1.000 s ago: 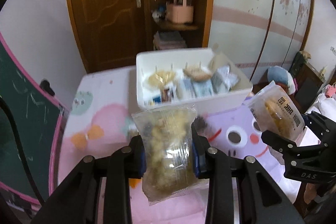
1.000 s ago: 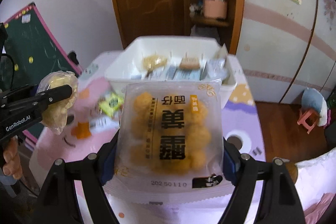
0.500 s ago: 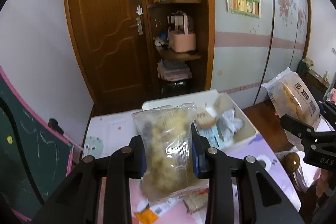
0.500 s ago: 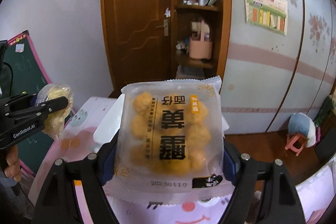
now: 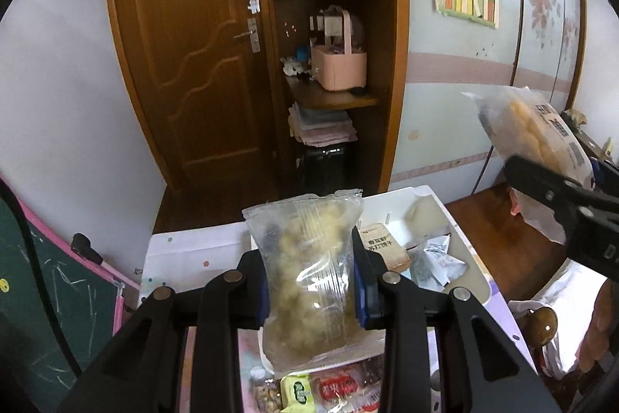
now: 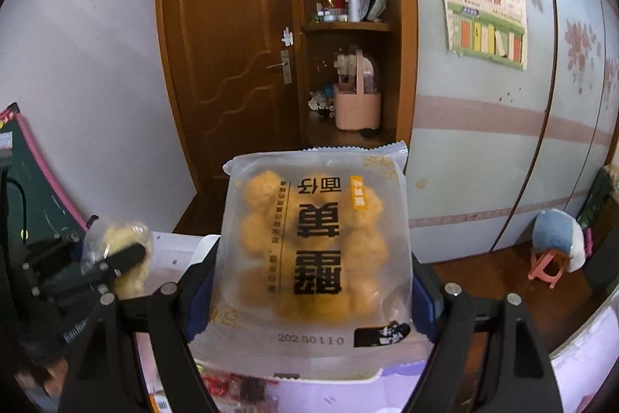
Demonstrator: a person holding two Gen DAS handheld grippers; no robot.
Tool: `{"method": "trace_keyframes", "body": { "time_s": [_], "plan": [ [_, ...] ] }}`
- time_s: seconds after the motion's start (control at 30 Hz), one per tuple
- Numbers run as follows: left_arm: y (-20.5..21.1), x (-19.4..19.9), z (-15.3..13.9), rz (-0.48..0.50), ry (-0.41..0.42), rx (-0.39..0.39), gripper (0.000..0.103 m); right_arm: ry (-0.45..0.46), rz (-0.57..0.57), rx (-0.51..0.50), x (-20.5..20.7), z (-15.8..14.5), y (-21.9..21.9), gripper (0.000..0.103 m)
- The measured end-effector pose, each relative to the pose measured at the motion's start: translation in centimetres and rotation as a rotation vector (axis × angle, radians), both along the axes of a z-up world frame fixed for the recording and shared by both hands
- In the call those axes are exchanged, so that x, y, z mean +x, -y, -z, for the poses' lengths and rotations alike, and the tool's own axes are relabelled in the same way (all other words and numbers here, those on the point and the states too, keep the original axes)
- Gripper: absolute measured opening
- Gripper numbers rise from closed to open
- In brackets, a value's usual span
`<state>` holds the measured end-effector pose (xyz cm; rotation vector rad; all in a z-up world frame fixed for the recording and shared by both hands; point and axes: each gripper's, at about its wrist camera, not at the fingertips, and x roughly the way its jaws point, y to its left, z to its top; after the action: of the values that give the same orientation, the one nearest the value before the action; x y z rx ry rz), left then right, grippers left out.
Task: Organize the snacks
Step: 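Carry both snacks over the white basket and open both tools to drop them, then withdraw both tools from the basket toward the remaining snacks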
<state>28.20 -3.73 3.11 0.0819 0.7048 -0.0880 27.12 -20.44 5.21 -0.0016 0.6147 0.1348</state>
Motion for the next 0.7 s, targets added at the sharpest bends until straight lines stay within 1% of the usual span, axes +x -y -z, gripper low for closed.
{"method": "trace_keyframes", "body": {
  "time_s": [0.13,0.27,0.3,0.33,0.37,0.4,0.43,0.47,0.5,0.6,0.7],
  "plan": [
    [0.3,1.9,1.9,-0.006,-0.035,-0.006,0.031,-0.049,0.006,-0.008,2.2,2.0,-0.5,0.081],
    [0.4,3.3,3.5,-0.005,-0.06,0.007,0.032,-0.12,-0.006,0.016,4.1,4.4,-0.6,0.084],
    [0.5,3.4,3.8,-0.001,-0.063,0.009,0.035,-0.144,-0.007,0.018,4.6,5.1,-0.6,0.084],
    [0.5,3.5,4.0,0.002,-0.067,0.008,0.039,-0.149,-0.01,0.02,4.7,5.3,-0.7,0.084],
    [0.4,3.6,4.1,-0.003,-0.071,0.007,0.057,-0.14,-0.004,0.015,4.6,5.5,-0.7,0.084],
    [0.2,3.6,4.1,-0.014,-0.065,0.007,0.079,-0.121,0.006,0.004,4.5,5.5,-0.7,0.085],
    [0.0,3.5,3.9,-0.035,-0.04,0.006,0.086,-0.109,0.008,-0.003,4.4,5.5,-0.7,0.085],
    [-0.2,3.2,3.6,-0.046,-0.018,0.002,0.089,-0.102,0.009,-0.004,4.2,5.3,-0.7,0.088],
    [-0.4,3.0,3.3,-0.049,-0.004,-0.006,0.089,-0.092,0.008,-0.002,3.9,5.2,-0.6,0.091],
    [-0.8,2.7,2.9,-0.041,-0.021,-0.024,0.089,-0.084,-0.002,0.002,3.3,4.6,-0.5,0.093],
    [-0.9,1.9,2.3,-0.043,-0.013,-0.008,0.089,-0.082,-0.015,0.008,2.6,4.1,-0.3,0.093]
  ]
}}
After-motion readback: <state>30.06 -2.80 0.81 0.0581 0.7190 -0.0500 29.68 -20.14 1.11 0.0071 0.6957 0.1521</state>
